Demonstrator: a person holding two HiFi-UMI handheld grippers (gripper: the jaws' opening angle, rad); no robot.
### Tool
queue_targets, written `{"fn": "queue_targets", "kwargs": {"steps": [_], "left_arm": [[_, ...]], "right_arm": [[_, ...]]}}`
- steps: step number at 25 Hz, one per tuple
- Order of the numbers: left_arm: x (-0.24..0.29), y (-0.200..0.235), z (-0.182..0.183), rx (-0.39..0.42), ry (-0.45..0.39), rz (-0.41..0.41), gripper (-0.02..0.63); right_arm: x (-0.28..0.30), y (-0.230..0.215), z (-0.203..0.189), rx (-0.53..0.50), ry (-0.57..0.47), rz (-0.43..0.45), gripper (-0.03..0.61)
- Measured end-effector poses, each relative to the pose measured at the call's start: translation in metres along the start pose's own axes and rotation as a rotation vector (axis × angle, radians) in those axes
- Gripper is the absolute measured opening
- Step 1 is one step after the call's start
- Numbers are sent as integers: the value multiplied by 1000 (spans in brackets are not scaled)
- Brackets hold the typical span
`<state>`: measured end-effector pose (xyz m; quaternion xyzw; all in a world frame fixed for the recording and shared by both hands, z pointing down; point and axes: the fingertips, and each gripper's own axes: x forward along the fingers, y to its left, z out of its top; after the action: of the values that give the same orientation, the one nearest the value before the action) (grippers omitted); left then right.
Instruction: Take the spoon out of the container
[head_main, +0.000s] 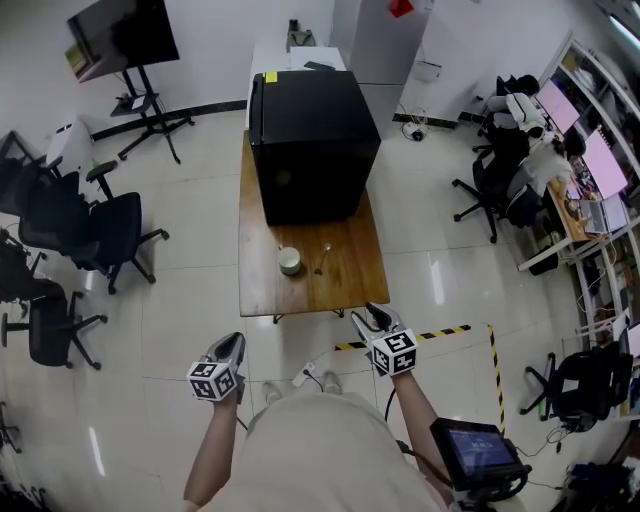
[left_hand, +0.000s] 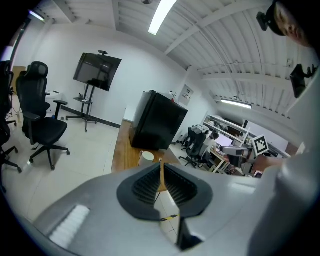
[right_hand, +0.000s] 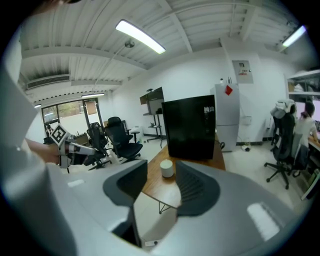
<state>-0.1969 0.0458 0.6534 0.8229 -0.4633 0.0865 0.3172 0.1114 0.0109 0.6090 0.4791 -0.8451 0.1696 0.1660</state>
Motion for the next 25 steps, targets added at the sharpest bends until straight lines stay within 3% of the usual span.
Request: {"fn": "queue_targets", "kwargs": {"steps": [10,16,25], "left_arm": [[7,9,27,43,-20,-41,2],[1,26,14,-5,11,-35,0],[9,13,16,31,21,-48,0]], "right_arm": [[7,9,19,-1,-47,-18,176],[18,23,-1,2,11,-20,176],[5,9,0,22,4,-43,158]]}}
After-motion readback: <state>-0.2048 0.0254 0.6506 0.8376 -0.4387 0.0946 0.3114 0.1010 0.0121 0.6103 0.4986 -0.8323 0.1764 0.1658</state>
